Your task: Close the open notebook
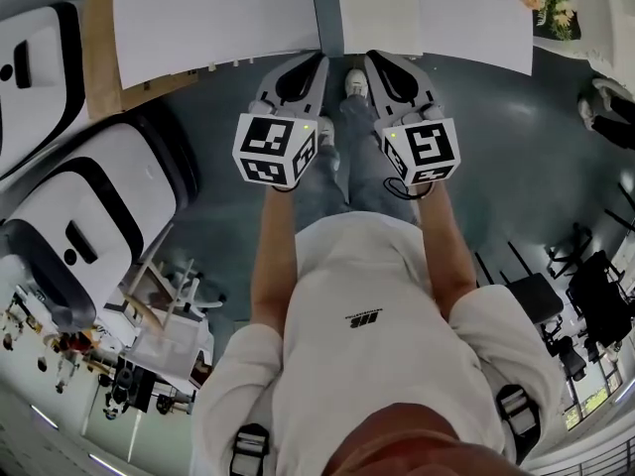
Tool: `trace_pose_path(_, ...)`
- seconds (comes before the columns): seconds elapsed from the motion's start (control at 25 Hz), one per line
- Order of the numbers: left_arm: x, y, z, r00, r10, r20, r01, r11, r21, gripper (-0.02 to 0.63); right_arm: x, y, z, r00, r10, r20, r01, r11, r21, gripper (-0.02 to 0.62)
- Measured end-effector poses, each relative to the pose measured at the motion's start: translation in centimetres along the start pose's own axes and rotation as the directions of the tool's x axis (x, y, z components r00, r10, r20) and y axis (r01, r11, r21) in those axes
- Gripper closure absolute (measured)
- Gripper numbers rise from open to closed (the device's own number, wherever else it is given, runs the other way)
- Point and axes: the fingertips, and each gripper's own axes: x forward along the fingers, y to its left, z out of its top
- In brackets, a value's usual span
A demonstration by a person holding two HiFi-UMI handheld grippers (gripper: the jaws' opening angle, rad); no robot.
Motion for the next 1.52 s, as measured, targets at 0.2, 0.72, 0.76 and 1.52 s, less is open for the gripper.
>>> trace_pose_path(0.2, 0.8, -1.6, 0.4, 1.000, -0.026, -0.010, 0.027, 0.999, 0.043, 0.606, -1.1, -1.1, -0.4, 0.999, -0.034, 0.007, 0.033, 0.999, 0.020, 0.598)
trace_pose_path(0.72, 3.1, -4.8, 0.8, 0.992, -0.123, -0.041, 0.126, 0.988, 0.087, 0.606, -3.3, -3.6, -1.1, 0.993, -0.118, 0.014, 0.117, 0.991, 0.063, 0.598)
trace_pose_path(0.76, 3.3, -5.0, 0.8, 0.990, -0.131, -0.045, 0.135, 0.987, 0.090, 0.606, -3.4, -3.8, -1.1, 0.992, -0.125, 0.015, 0.124, 0.990, 0.067, 0.597)
trace_pose_path(1.52, 8.7, -10.3, -1.0, 0.957, -0.249, -0.151, 0.269, 0.953, 0.137, 0.606, -6.9, -9.0, -3.5, 0.967, -0.254, -0.005, 0.252, 0.957, 0.143, 0.597)
